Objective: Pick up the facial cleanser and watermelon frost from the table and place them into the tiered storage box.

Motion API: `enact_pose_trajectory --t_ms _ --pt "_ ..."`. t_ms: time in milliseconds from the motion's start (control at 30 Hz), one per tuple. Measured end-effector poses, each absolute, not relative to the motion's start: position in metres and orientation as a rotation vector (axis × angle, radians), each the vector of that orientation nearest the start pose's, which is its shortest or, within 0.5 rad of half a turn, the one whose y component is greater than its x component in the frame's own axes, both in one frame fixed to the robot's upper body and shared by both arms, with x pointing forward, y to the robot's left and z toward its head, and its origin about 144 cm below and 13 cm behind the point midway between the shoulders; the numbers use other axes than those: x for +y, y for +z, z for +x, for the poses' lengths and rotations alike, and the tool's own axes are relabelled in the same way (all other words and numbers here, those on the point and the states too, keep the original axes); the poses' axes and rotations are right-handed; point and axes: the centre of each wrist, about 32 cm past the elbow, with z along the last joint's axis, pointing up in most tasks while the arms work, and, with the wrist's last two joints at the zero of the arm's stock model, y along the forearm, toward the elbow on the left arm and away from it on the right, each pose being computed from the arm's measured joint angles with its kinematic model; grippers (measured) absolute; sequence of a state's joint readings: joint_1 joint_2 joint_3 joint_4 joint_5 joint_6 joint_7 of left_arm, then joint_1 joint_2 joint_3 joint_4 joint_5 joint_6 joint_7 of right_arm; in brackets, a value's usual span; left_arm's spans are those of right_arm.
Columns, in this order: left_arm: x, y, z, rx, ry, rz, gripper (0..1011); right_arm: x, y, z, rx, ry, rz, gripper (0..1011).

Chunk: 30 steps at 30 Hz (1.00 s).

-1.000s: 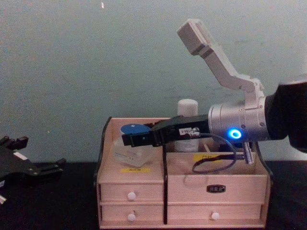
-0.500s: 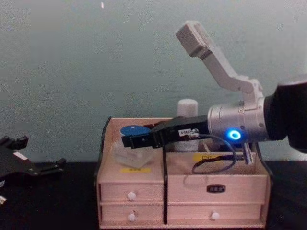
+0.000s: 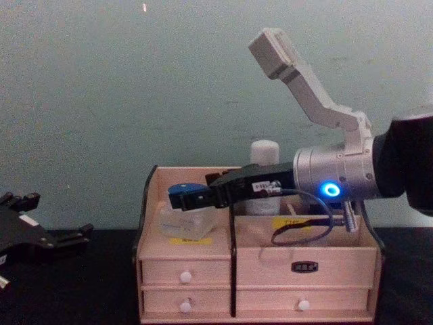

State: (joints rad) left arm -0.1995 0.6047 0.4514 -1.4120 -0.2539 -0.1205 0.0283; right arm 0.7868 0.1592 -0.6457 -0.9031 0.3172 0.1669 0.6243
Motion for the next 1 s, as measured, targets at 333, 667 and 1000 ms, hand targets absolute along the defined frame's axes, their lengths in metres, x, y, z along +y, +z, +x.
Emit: enact_pose_trajectory --t_ms 333,667,1000 --pt "0.310 1.140 0.489 -0.285 1.248 0.304 1001 -0.155 1.221 0.637 0.026 -0.578 -0.308 1002" --pt "0.310 1.140 0.489 -0.285 1.248 0.304 1001 -0.158 1.223 0.634 0.023 -0.581 -0.273 1002" --pt "0.310 1.140 0.489 -0.285 1.248 0.304 1001 -0.173 1.241 0.615 -0.046 -0.611 -0.110 1003"
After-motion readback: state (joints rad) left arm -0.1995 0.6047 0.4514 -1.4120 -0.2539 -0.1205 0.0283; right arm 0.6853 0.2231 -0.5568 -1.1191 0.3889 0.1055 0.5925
